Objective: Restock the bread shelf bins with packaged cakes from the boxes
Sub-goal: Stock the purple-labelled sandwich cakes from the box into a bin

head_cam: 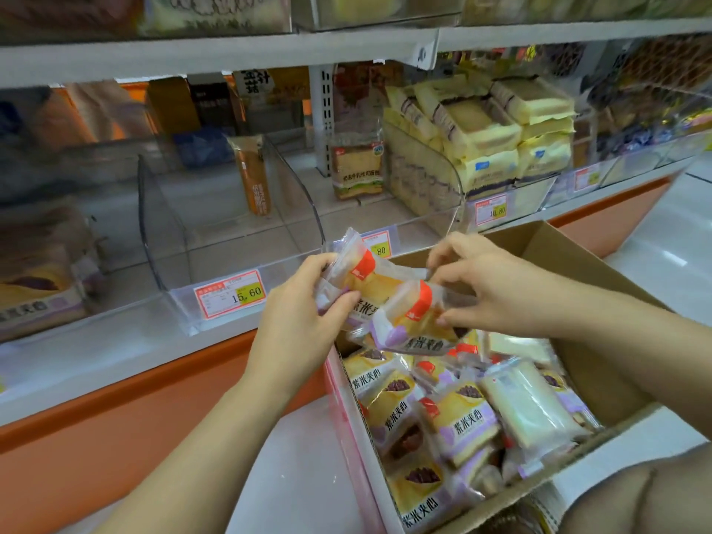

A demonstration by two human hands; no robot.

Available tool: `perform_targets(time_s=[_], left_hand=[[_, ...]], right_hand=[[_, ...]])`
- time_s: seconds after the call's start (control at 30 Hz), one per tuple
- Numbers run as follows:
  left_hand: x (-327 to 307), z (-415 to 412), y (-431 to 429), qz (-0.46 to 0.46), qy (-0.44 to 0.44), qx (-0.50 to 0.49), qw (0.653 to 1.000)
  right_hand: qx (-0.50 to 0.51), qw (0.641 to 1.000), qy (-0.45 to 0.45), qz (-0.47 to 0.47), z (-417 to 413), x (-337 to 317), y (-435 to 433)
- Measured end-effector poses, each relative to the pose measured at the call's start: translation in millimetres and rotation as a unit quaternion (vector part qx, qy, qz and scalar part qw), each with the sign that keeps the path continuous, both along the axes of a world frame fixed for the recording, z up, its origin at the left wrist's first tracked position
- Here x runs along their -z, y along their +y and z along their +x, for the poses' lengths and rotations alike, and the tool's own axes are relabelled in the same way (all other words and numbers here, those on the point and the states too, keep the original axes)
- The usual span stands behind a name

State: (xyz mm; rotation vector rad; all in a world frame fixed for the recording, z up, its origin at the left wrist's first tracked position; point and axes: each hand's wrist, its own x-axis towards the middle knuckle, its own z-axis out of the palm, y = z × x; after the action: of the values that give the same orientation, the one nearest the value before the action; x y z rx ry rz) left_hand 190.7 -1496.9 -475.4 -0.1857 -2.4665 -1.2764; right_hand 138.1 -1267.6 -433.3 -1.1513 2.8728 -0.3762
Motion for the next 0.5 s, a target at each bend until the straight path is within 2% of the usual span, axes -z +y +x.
perform_targets(time_s=[0.07, 0.17, 0.27, 0.5], left_hand=[[-3, 2, -5, 0.013, -0.005, 0.02, 1.0], [-13, 7, -18, 0.055, -0.004, 0.036, 0.998], [-26, 15, -37, 0.101, 0.001, 0.044, 0.994], [-54, 44, -107, 0.137, 0.039, -0.012, 0.99]], right_hand=[[-0.009, 1.0, 0.009, -0.023, 2, -9, -10], [-0.043, 0.996, -0.041, -0.065, 6, -22, -32], [-0.074, 0.99, -0.04, -0.109, 11, -34, -58], [-0.13, 0.981, -0.007, -0.142, 18, -65, -136]])
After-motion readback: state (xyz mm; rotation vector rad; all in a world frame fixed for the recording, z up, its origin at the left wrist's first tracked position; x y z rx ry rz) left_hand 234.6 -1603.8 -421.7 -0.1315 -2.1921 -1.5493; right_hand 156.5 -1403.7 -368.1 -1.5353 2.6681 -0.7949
